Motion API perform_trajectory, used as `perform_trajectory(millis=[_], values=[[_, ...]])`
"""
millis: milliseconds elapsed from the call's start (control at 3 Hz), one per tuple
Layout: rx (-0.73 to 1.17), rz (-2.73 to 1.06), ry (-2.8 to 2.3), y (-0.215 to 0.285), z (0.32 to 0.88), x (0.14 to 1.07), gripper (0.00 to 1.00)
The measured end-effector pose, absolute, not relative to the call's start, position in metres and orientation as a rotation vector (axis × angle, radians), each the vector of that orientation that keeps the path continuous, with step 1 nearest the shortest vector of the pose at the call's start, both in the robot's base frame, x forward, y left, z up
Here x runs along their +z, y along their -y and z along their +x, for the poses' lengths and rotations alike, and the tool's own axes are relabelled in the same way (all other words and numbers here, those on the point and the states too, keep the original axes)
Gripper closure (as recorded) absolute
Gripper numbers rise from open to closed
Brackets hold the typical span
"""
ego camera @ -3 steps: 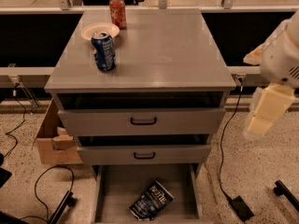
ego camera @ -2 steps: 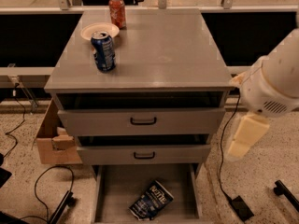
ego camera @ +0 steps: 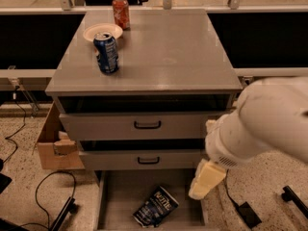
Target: Pick blue chip bag from bottom drawer and place on counter
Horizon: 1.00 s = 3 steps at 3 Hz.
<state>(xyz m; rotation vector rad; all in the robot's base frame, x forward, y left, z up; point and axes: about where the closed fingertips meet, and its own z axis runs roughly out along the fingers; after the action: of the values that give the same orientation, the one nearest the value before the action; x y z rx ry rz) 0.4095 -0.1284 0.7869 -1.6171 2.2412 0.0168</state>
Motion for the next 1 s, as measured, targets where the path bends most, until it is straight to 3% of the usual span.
perform_trajectory(millis=[333, 1000], values=[[0.055, -1.484, -2.295, 0.114, 0.394, 0.741, 0.0], [0.336, -1.212, -2.375, 0.114, 0.38, 0.704, 0.0]])
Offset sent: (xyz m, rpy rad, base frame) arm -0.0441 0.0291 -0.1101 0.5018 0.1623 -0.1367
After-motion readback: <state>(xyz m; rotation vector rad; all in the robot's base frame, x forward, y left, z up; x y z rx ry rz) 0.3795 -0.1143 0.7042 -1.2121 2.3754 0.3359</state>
